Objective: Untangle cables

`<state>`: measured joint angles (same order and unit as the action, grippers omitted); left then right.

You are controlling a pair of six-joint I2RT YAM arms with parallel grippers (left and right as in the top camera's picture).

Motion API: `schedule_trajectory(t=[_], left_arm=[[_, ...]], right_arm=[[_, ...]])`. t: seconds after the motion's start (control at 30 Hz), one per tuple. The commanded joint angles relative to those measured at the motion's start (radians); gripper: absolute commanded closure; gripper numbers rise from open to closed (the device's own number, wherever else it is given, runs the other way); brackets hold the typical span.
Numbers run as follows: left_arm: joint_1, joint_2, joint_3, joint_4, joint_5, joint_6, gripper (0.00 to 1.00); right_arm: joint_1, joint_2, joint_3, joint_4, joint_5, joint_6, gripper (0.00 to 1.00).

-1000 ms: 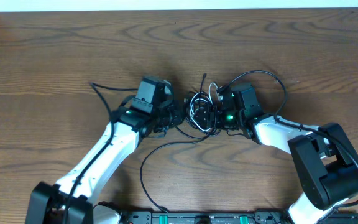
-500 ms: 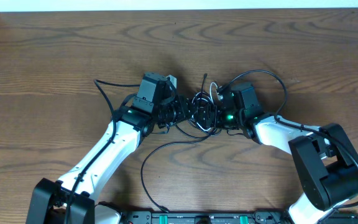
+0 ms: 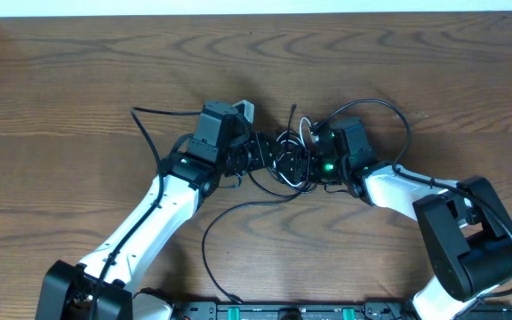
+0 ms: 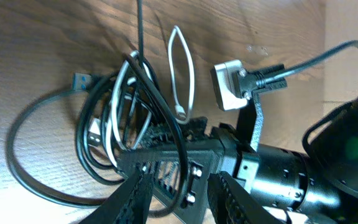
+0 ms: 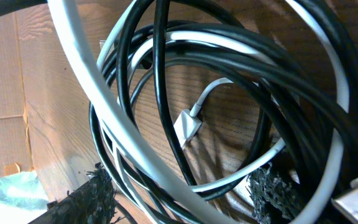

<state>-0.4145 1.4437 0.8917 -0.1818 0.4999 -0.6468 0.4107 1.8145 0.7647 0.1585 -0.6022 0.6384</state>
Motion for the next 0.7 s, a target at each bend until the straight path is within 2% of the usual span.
schedule_trajectory(t=[0.0, 0.3, 0.4, 0.47, 0.67], left_arm=[[-0.027, -0.012, -0.004, 0.001, -0.076, 0.026, 0.64], [-0.143, -0.011, -0.004, -0.002, -0.298, 0.026, 0.64], [-0.148, -0.011, -0.004, -0.023, -0.368, 0.025, 0.73], [-0.147, -0.011, -0.004, -0.041, -0.412, 0.025, 0.74], [-0.147, -0.010, -0.004, -0.048, -0.422, 0.025, 0.76]], right_arm=[[-0.004, 0.034, -0.026, -0.027, 0.129, -0.026, 0.29], [-0.004, 0.034, -0.026, -0.028, 0.129, -0.026, 0.30], [-0.004, 0.034, -0.026, -0.029, 0.129, -0.026, 0.29], [-0.004, 0.034, -0.026, -0.029, 0.129, -0.026, 0.29], [-0.003, 0.034, -0.026, -0.029, 0.129, -0.026, 0.29]])
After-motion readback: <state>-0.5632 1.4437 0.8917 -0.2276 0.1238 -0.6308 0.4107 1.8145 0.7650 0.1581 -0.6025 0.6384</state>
